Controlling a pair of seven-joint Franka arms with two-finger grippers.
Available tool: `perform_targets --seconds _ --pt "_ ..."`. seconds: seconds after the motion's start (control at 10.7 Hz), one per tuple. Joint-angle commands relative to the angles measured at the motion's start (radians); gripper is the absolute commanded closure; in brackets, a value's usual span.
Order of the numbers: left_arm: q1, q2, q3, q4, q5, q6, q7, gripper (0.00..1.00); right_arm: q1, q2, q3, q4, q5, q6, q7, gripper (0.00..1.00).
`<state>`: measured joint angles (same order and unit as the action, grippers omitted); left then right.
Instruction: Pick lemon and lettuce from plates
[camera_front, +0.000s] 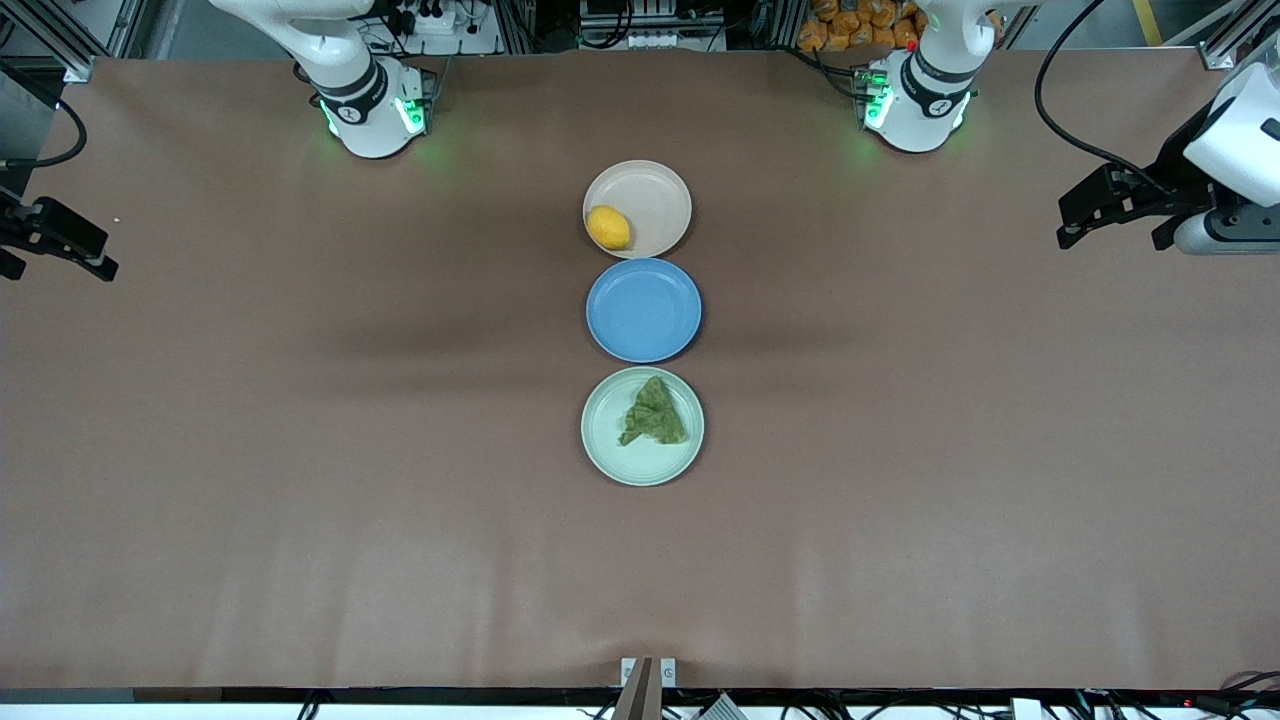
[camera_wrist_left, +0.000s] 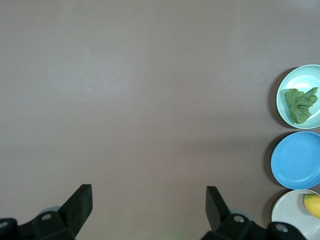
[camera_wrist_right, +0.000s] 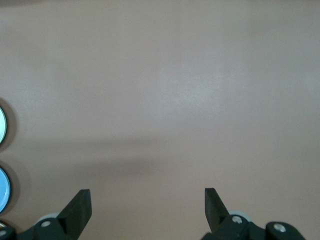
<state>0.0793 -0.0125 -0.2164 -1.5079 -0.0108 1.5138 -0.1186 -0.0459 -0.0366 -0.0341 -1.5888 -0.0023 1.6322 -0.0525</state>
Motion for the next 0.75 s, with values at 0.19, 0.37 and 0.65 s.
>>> perform_targets --seconds 0.19,0.37,0.65 --pt "0.007 -0.006 -0.001 0.003 0.005 0.000 0.025 0.00 -0.006 -0.003 0.005 -0.004 0.016 -0.006 -0.018 0.00" --pt "0.008 -0.006 -0.003 0.002 -0.012 0.000 0.019 0.00 -0.006 -0.003 0.005 -0.005 0.016 -0.005 -0.018 0.00" --pt "-0.004 0.037 -0.012 -0.017 -0.041 0.037 0.005 0.00 0.004 0.000 0.006 -0.051 0.022 0.003 -0.018 0.00"
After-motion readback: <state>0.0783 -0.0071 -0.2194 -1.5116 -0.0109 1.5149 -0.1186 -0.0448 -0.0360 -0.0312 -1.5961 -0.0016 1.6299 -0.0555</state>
